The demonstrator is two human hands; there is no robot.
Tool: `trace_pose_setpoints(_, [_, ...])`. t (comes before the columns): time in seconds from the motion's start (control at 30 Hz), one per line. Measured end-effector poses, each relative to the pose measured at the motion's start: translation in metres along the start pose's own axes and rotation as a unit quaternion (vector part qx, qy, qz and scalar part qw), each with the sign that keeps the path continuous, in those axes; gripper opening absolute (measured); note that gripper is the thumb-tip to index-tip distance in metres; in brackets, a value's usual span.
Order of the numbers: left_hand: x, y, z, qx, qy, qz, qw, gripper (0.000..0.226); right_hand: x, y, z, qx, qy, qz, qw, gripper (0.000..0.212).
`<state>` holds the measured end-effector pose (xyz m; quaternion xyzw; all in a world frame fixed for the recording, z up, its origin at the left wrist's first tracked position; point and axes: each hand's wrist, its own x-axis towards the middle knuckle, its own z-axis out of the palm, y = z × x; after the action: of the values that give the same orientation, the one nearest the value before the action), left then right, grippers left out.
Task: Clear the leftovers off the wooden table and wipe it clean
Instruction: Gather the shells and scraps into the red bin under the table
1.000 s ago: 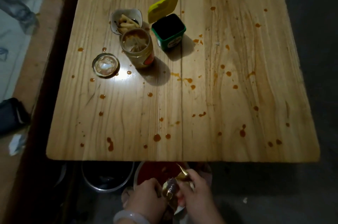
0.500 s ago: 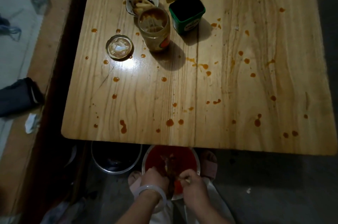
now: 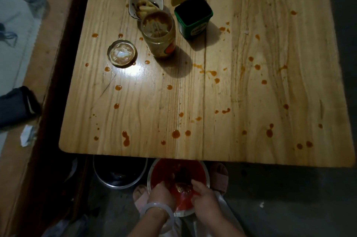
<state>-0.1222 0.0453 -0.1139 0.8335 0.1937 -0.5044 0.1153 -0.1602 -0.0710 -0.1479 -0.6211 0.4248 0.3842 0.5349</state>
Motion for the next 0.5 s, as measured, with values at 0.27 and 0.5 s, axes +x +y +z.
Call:
trace_pose_setpoints(0.27, [-0.012, 0.019, -0.023, -0.108, 0.027, 0.033, 0.993, 0.04, -0.008, -0.033, -0.005, -0.011, -0.027, -0.035, 0.999, 0.043])
trace_pose_setpoints(0.5, [-0.028, 0.039, -0.05, -0.138, 0.001, 0.117, 0.983, 0.04, -0.036, -0.082, -0.026, -0.077, -0.051, -0.084, 0.992, 0.039])
